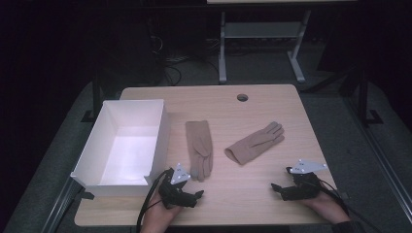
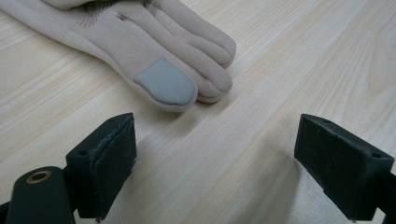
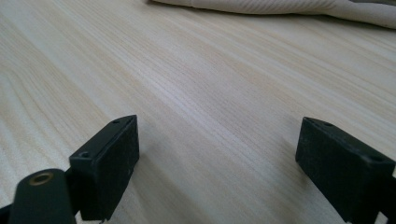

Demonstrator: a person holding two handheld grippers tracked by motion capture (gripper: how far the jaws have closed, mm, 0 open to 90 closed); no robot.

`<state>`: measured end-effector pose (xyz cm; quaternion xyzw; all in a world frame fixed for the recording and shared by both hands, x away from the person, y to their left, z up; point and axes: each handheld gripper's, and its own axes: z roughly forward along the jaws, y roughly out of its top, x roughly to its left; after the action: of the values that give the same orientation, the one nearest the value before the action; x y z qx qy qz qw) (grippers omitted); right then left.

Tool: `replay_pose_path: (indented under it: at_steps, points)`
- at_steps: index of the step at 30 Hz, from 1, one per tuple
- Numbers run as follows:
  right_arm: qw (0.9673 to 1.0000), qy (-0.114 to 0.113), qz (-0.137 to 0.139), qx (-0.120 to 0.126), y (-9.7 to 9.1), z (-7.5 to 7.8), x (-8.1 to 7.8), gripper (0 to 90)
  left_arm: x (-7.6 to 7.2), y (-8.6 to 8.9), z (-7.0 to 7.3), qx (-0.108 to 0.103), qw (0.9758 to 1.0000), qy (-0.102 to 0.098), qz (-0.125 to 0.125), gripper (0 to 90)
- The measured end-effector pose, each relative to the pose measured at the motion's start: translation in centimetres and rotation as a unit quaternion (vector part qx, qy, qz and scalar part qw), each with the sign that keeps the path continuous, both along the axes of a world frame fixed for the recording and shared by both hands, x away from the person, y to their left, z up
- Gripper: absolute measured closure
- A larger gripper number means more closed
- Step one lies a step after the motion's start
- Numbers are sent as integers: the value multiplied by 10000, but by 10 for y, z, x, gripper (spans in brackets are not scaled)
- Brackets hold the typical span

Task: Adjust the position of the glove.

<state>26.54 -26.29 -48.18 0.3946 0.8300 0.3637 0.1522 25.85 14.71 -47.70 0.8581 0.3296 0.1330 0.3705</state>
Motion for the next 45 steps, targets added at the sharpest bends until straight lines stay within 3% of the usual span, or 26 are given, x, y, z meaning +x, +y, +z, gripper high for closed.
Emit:
replay_pose_path:
  at_steps: [2, 12, 18, 20, 31, 45]
  points:
    - [10000, 7, -8, 20, 0, 0, 0, 125, 0, -2, 0, 79, 10000, -50, -8, 123]
    - [10000, 23, 24, -15, 0, 0, 2, 120, -1, -6, 0, 52, 9999, -49, -79, 123]
    - [9998, 169, -9, -111, 2, 4, 6, 158, -1, -6, 0, 59, 9999, -47, -80, 123]
    - [9996, 248, 83, -56, 3, 8, 9, 207, -1, -6, 0, 56, 9999, -48, -76, 122]
    - [9994, 14, 258, 215, 14, 20, 18, 354, -4, -4, 0, 66, 10000, -26, -49, 122]
    - [9987, 40, 437, 253, 29, 28, 37, 736, -5, -4, 0, 60, 10000, -41, -41, 122]
